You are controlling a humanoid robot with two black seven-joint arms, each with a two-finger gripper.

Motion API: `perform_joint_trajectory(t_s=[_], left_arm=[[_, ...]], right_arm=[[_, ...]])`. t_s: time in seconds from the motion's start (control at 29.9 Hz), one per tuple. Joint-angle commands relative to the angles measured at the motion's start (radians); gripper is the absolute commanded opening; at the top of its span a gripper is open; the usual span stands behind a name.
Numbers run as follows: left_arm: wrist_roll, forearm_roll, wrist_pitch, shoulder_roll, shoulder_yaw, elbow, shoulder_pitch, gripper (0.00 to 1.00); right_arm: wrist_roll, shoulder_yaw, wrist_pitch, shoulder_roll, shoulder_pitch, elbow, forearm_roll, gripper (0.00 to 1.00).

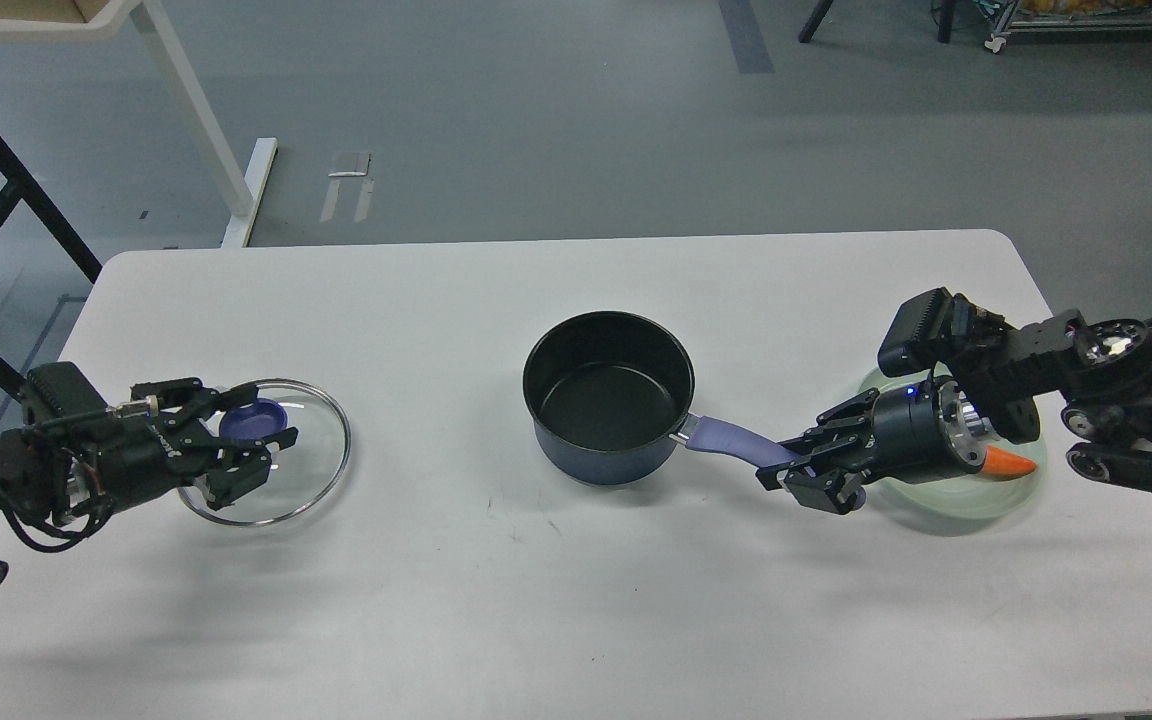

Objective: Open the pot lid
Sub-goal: 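Lift the glass lid off and carry it away from the pot, then lower the lid onto the table and open the left gripper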

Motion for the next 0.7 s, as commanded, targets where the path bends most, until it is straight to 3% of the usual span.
perform_joint_trajectory(t_s=[0.0, 0.33, 0.67], left_arm=[[0.0, -0.03, 0.003, -0.028, 0.002, 0.025, 0.013, 0.52], [0.0, -0.044, 0.005, -0.033, 0.003, 0.043, 0.045, 0.59], [0.0, -0.076, 0.003, -0.034, 0.002, 0.04, 0.042, 0.86]], right_arm=[[0.0, 0.0, 0.0, -0.001, 0.0, 0.0, 0.0, 0.31], [0.0, 0.0, 0.0, -0.003, -0.005, 0.0, 0.0, 0.31], [0.0, 0.0, -0.014, -0.006, -0.008, 0.0, 0.001, 0.32]])
